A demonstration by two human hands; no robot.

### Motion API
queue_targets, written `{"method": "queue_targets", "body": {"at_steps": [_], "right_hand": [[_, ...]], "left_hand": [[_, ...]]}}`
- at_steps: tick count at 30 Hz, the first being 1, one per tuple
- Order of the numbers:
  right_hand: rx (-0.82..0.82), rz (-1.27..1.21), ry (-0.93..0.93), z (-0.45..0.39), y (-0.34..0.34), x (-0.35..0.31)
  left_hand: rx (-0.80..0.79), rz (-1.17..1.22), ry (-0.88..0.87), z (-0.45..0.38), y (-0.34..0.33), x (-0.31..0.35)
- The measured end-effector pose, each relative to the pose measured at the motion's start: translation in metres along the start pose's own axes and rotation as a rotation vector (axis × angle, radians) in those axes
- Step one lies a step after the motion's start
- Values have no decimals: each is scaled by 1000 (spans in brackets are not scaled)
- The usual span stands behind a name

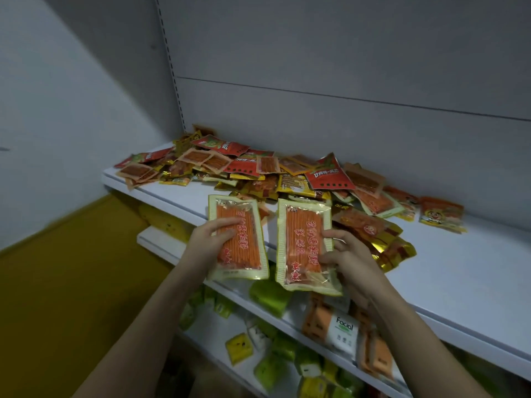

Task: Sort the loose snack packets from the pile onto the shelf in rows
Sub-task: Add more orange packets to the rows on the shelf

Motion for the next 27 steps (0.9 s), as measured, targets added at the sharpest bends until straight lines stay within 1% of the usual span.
{"method": "queue_targets", "body": {"at_steps": [4, 7, 9, 11, 13, 16, 21, 24, 27], "right_hand": [[-121, -40, -16, 8, -26, 5], [-166, -26, -2, 10, -45, 1], [-184, 44, 32, 11, -53, -5], [-165, 216, 103, 10, -57, -15], [-80, 376, 195, 3, -54, -25], [148, 549, 342, -21, -33, -45], [416, 1021, 523, -70, -8, -70], [450, 1278, 548, -92, -8, -70], [457, 1442, 583, -106, -16, -71]], "left_hand": [[-92, 13, 61, 32, -31, -5], [-101, 64, 32, 39, -38, -3], [-56, 75, 0, 37, -33, 2], [-20, 83, -7, 32, -28, 5], [-4, 105, -10, 24, -23, 6], [29, 137, -59, 8, -14, 10], [-30, 209, -148, -17, -17, 11], [-77, 162, -169, -32, -23, 10], [-122, 125, -156, -47, -28, 7]]}}
Point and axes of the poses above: each hand's wrist, its own z-axis away from the middle knuckle, its own y-axis out of the back of the hand, x = y × z, the point moved 6 cm from there along -z, towards the middle knuckle, and after that the axes turned 7 degrees about -y, right-handed, at the moved point
